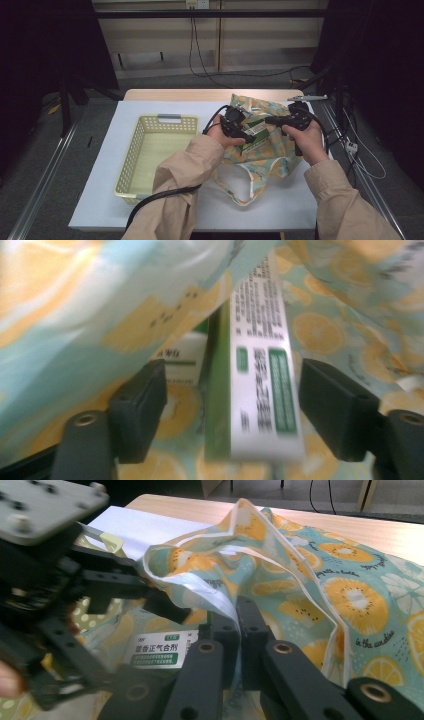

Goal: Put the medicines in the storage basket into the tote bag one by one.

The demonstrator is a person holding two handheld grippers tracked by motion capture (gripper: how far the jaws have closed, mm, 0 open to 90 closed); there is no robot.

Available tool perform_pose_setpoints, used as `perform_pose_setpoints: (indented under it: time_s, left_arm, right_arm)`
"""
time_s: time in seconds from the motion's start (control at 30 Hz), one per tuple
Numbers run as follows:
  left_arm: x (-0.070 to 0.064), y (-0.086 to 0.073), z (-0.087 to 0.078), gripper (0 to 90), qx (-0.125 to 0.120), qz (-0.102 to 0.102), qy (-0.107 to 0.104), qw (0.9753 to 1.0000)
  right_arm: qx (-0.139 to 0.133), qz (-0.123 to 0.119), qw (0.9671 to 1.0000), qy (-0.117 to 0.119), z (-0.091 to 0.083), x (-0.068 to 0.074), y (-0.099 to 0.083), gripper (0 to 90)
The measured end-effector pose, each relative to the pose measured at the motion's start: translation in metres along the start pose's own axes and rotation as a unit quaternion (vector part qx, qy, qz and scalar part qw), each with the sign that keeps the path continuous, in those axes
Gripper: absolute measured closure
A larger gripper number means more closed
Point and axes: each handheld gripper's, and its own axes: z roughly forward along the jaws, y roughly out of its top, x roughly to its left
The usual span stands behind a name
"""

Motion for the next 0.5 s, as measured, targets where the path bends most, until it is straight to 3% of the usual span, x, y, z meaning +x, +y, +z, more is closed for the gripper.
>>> perform_pose_setpoints:
  time_s: [0.17,0.33,0.5]
  left_arm:
    - [0.001,-0.011,-0.026,21.7,0.002,0.008,-0.007,0.9999]
    - [0.005,-0.021,-0.046,19.8,-0.002,0.012,0.003,0.9999]
    - [0.007,-0.027,-0.059,18.0,-0.004,0.010,0.008,0.9999]
  right_arm:
    - [0.001,-0.002,1.0000,-0.003,0.001,0.001,0.000,89.2]
    - [0.000,-0.006,0.9999,-0.011,0.001,0.001,-0.002,89.2]
    - [-0.002,0.003,0.9997,-0.025,-0.003,-0.009,-0.002,89.2]
